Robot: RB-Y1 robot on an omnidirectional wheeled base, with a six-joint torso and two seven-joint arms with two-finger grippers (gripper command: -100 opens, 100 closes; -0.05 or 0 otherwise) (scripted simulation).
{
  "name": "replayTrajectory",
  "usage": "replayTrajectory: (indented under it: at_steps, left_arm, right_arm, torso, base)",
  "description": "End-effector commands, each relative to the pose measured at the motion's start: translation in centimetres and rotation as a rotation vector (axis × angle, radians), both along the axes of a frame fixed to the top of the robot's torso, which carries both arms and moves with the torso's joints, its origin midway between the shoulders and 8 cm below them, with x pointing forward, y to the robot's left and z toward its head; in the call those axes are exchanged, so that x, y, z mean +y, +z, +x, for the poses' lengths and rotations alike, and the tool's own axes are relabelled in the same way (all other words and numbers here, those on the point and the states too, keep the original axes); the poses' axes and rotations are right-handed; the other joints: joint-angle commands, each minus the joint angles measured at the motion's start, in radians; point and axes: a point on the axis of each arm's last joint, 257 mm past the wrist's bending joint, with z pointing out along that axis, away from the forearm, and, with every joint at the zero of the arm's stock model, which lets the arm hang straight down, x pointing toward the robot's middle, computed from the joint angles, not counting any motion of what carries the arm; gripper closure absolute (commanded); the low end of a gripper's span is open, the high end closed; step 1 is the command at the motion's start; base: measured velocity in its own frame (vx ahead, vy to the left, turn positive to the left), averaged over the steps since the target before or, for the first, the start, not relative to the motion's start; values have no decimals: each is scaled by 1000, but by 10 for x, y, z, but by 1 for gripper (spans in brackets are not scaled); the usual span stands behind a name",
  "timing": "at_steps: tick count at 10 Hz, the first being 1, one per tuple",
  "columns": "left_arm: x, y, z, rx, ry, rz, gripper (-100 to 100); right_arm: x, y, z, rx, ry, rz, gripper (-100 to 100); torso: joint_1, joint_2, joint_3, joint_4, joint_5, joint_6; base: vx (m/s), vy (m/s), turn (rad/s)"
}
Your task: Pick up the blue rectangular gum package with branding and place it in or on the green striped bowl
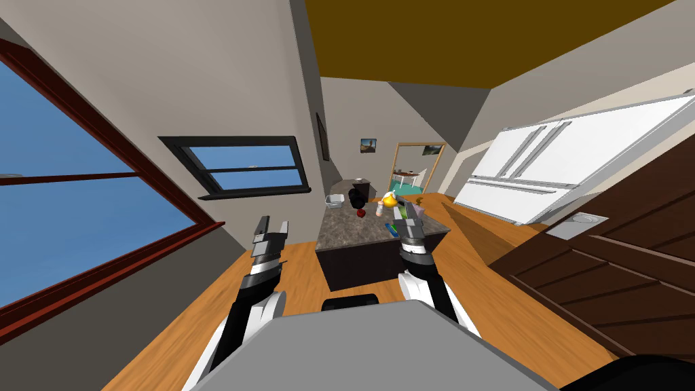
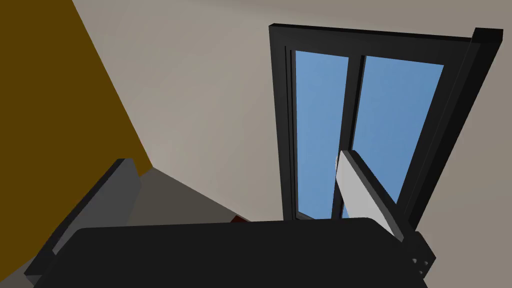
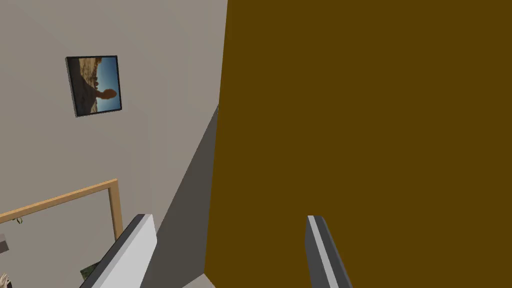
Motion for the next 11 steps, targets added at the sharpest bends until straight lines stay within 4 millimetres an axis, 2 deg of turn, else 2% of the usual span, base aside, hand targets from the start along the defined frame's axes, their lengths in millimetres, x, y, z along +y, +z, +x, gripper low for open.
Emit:
replayTrajectory:
  at_steps: [1,5,10,11]
  left_arm:
    - [0,0,0,0,0,0,0]
    - [0,0,0,0,0,0,0]
    - [0,0,0,0,0,0,0]
    - [0,0,0,0,0,0,0]
  right_arm:
    - [2,-4,3,17,21,-16,-100]
    - [-5,-26,16,100,84,-3,-100]
    - [-33,-70,39,255,153,138,-100]
    - [-33,-70,39,255,156,146,-100]
  torso:
    - [0,0,0,0,0,0]
    - [0,-1,-1,0,0,0]
    - [0,-2,-1,0,0,0]
    - [0,-2,-1,0,0,0]
  base:
    - [0,0,0]
    - [12,0,6]
    - [21,1,10]
    - [15,0,5]
